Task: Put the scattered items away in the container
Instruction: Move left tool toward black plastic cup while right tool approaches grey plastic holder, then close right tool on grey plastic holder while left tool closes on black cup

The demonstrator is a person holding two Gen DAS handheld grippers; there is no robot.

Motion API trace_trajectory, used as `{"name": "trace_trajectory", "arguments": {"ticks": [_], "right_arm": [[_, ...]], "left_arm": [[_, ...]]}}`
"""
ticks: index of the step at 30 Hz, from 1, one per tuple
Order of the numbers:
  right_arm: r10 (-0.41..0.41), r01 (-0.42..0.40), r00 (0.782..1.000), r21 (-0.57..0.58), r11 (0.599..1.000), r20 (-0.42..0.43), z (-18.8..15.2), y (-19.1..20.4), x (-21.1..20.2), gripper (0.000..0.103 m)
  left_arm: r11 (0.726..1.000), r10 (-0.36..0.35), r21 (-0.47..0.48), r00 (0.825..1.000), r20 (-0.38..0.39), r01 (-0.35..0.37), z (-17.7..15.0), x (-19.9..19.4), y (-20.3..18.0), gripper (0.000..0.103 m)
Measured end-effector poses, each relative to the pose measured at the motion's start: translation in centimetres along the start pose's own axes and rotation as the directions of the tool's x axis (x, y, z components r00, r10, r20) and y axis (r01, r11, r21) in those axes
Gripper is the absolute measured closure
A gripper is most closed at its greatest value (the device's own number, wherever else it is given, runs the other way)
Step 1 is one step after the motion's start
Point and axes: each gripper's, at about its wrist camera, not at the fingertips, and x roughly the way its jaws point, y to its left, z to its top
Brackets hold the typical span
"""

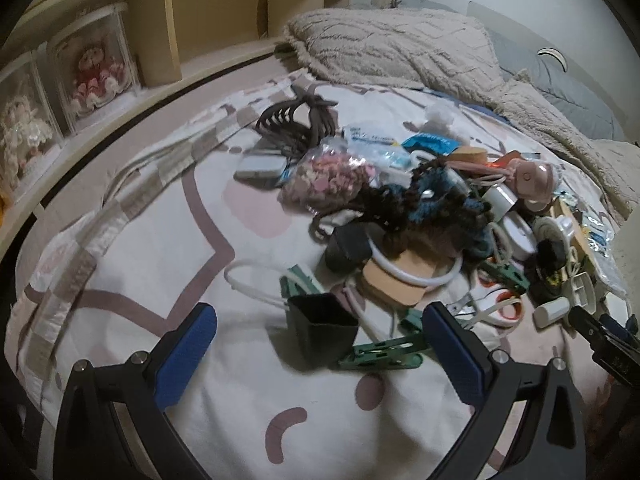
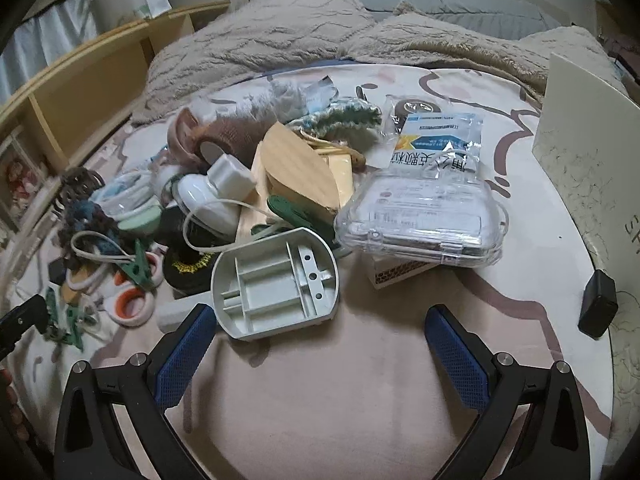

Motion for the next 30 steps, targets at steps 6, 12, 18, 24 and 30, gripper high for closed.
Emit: {"name": "trace_trajectory", "arguments": {"ticks": [6, 12, 18, 24, 30], "right_arm": [[0.008, -0.008, 1.000, -0.025, 1.000, 0.004, -0.3, 0.2, 0.1, 0.006], [0.063, -0.060, 0.998, -0.081, 0.995, 0.024, -0.3, 1.4, -0.3, 0.037], [0.061, -0.057, 0.998, -0.101, 0.993, 0.034, -0.4, 1.8, -0.4, 0.041], [0.052, -0.049, 0.998, -0.090, 0.995, 0.039, -0.7, 1.7, -0.7, 0.041], [0.050, -0.047, 0.998, -0.077, 0.996, 0.035, -1.2, 1.6, -1.1, 0.042]], "left_arm": [[0.994, -0.056, -0.091, 0.998, -0.034, 0.052, -0.3, 1.0, 1.3, 0.000], [0.993, -0.051, -0.106, 0.998, -0.029, 0.047, -0.6, 1.1, 1.3, 0.000], [0.990, -0.058, -0.128, 0.998, -0.018, 0.056, -0.8, 1.1, 1.7, 0.000], [0.991, -0.053, -0.126, 0.999, 0.006, 0.054, -0.8, 0.7, 1.7, 0.012], [0.989, -0.069, -0.129, 0.997, 0.025, 0.072, -0.8, 0.4, 1.8, 0.048]]}}
